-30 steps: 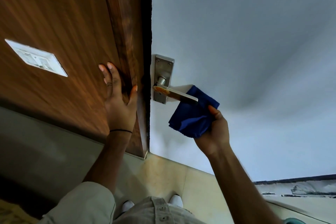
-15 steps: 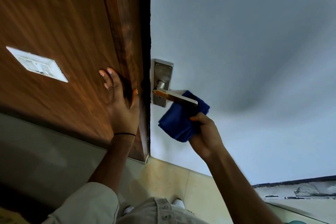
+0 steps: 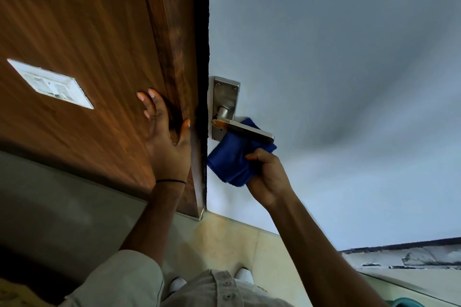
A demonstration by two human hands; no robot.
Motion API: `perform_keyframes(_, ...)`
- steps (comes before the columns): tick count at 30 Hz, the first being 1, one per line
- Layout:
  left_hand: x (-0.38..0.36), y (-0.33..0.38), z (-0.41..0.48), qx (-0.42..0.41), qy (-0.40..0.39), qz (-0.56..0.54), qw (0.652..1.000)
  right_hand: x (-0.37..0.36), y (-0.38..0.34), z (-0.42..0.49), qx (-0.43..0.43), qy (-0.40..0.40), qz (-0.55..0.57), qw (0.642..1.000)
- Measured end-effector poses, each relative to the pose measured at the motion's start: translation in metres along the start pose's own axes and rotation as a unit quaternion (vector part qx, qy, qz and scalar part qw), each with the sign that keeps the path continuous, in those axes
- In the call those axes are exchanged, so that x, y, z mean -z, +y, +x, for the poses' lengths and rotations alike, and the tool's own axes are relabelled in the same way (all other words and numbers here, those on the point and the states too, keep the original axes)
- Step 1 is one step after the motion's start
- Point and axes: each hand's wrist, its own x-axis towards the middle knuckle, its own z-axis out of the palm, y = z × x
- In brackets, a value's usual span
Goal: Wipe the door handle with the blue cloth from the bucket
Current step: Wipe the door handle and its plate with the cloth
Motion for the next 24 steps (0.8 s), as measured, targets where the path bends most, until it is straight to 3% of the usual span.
perform_keyframes(13, 0.002, 0.003, -0.001, 0.0, 0.008, 0.01, 1.0, -0.012, 0.012, 0.017, -0.013, -0.062, 0.037, 0.997)
perform_keyframes(24, 0.005, 0.01, -0.001, 0.01, 0.012, -0.008, 1.0, -0.008, 0.009, 0.009, -0.021, -0.039, 0.056, 0.997)
